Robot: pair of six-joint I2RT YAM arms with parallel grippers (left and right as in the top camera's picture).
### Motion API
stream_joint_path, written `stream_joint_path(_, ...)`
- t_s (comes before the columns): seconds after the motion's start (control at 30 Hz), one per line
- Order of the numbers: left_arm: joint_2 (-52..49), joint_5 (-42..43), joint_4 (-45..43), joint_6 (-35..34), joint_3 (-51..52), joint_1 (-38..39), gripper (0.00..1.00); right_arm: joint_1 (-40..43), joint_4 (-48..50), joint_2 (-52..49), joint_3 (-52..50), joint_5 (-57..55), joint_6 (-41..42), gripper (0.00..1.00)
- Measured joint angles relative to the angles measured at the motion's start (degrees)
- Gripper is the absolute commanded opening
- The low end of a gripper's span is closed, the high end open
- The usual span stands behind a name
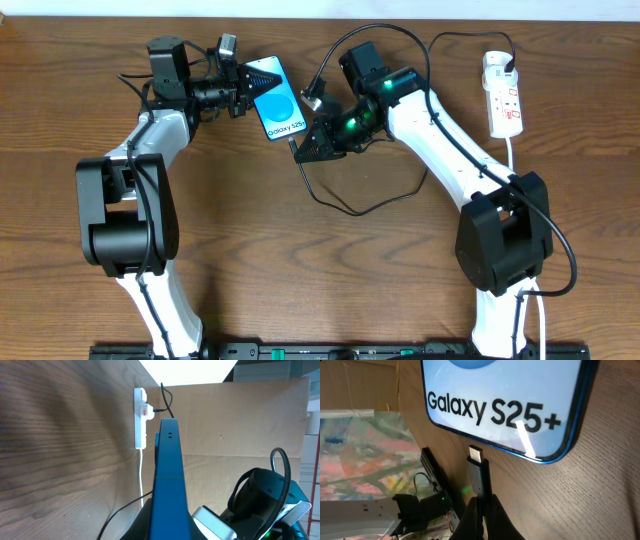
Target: Plug charger to phone and switch on socket
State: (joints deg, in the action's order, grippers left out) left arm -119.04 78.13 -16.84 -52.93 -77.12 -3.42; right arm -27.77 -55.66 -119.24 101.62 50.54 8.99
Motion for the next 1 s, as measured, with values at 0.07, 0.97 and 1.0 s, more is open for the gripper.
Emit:
stream_joint_path(0.07,0.0,0.0,0.0,0.0,0.0,0.0,0.07,0.0,0.0,0.0,0.0,0.0,0.0,0.01)
stream_joint_path(0.97,0.0,0.2,-3.9,-2.5,0.0,0.0,0.07,0.1,1.5,-2.4,0.0,5.5,0.8,0.01)
stream_joint_path(1.0,0.0,0.2,-3.9,-2.5,0.0,0.0,0.08,0.2,1.4,-2.4,0.0,6.1,0.8,0.01)
